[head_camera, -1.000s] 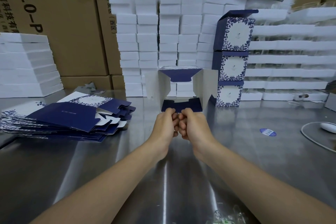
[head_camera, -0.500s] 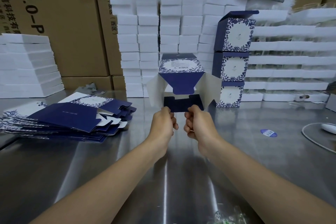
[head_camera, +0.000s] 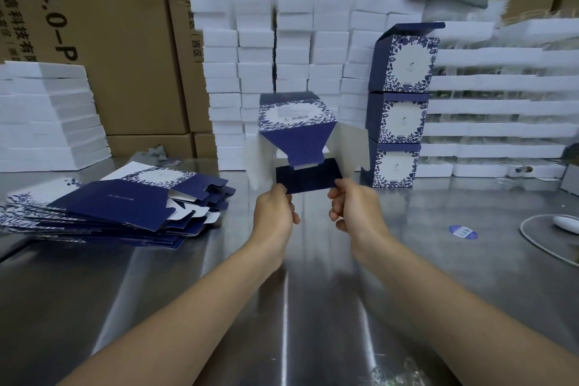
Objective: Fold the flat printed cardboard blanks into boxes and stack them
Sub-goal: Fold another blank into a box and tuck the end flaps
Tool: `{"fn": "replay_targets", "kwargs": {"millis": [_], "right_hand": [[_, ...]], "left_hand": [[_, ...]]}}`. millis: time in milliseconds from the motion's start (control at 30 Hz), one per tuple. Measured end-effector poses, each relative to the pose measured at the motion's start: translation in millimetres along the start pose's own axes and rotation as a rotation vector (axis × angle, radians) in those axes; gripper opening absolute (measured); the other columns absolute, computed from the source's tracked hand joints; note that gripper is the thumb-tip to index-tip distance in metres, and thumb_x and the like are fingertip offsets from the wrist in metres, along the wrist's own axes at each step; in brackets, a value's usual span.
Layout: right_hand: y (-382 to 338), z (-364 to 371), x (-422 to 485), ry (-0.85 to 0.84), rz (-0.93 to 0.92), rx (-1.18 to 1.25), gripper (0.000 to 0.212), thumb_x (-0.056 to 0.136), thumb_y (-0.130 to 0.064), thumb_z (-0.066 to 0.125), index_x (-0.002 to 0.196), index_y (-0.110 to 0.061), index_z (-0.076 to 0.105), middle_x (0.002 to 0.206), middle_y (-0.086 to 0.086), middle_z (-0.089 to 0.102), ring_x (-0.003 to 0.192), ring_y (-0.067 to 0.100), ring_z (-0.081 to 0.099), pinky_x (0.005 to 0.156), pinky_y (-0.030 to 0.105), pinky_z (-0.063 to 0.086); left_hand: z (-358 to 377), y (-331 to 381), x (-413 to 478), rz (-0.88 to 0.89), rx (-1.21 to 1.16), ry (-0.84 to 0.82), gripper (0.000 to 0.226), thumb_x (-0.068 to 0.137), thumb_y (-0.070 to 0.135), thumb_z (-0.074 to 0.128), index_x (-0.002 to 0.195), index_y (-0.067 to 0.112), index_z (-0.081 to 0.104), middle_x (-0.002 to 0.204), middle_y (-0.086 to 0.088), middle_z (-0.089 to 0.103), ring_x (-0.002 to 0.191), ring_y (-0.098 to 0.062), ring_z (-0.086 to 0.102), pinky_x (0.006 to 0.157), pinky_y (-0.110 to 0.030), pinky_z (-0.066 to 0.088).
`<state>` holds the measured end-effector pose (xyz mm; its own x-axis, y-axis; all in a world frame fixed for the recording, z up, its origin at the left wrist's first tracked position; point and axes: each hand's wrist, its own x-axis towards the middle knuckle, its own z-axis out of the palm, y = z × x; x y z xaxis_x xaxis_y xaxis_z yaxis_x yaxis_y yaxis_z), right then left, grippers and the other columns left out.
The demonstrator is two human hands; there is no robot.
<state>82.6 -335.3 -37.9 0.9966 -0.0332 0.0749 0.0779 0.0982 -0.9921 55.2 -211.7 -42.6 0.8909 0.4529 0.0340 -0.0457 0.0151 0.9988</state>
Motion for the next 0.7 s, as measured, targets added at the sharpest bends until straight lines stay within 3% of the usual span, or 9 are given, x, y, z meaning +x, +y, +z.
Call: {"fn": "replay_targets", "kwargs": {"millis": [200, 367, 533, 700], "right_hand": [[2.2, 0.6, -0.6, 0.01, 0.002, 0.037, 0.028, 0.099, -0.017, 0.051, 0.072, -0.014, 0.055, 0.048, -0.006, 0.042, 0.04, 0.01, 0.04, 0.042, 0.019, 0.032], [2.8, 2.6, -3.8, -0.025, 0.02, 0.066, 0.026, 0.098, -0.023, 0.052, 0.073, -0.016, 0.056, 0.05, -0.004, 0.045, 0.043, 0.013, 0.043, 0.052, 0.027, 0.034], [4.8, 4.7, -6.8, -0.15, 0.046, 0.055, 0.026, 0.1, -0.024, 0.049, 0.077, -0.013, 0.058, 0.052, -0.002, 0.047, 0.046, 0.015, 0.046, 0.05, 0.026, 0.035], [6.5, 8.3, -7.1, -0.109, 0.023, 0.022, 0.026, 0.1, -0.02, 0.046, 0.078, -0.014, 0.056, 0.05, -0.005, 0.044, 0.043, 0.013, 0.043, 0.054, 0.029, 0.036]], "left_hand": [[-1.7, -0.7, -2.1, 0.003, -0.055, -0.073, 0.035, 0.104, 0.03, 0.046, 0.072, 0.019, 0.043, 0.052, 0.008, 0.039, 0.052, -0.012, 0.046, 0.063, -0.032, 0.034], [0.7, -1.4, -4.3, 0.008, -0.076, -0.124, 0.032, 0.105, 0.023, 0.04, 0.074, 0.018, 0.042, 0.053, 0.007, 0.04, 0.054, -0.014, 0.048, 0.067, -0.034, 0.039], [-1.0, -1.3, -5.7, 0.023, -0.061, -0.155, 0.033, 0.105, 0.024, 0.039, 0.072, 0.02, 0.038, 0.054, 0.006, 0.037, 0.052, -0.013, 0.046, 0.07, -0.035, 0.04], [2.4, -3.0, -6.3, 0.03, -0.019, -0.187, 0.038, 0.107, 0.029, 0.037, 0.07, 0.02, 0.038, 0.053, 0.006, 0.036, 0.052, -0.014, 0.046, 0.071, -0.036, 0.039]]}}
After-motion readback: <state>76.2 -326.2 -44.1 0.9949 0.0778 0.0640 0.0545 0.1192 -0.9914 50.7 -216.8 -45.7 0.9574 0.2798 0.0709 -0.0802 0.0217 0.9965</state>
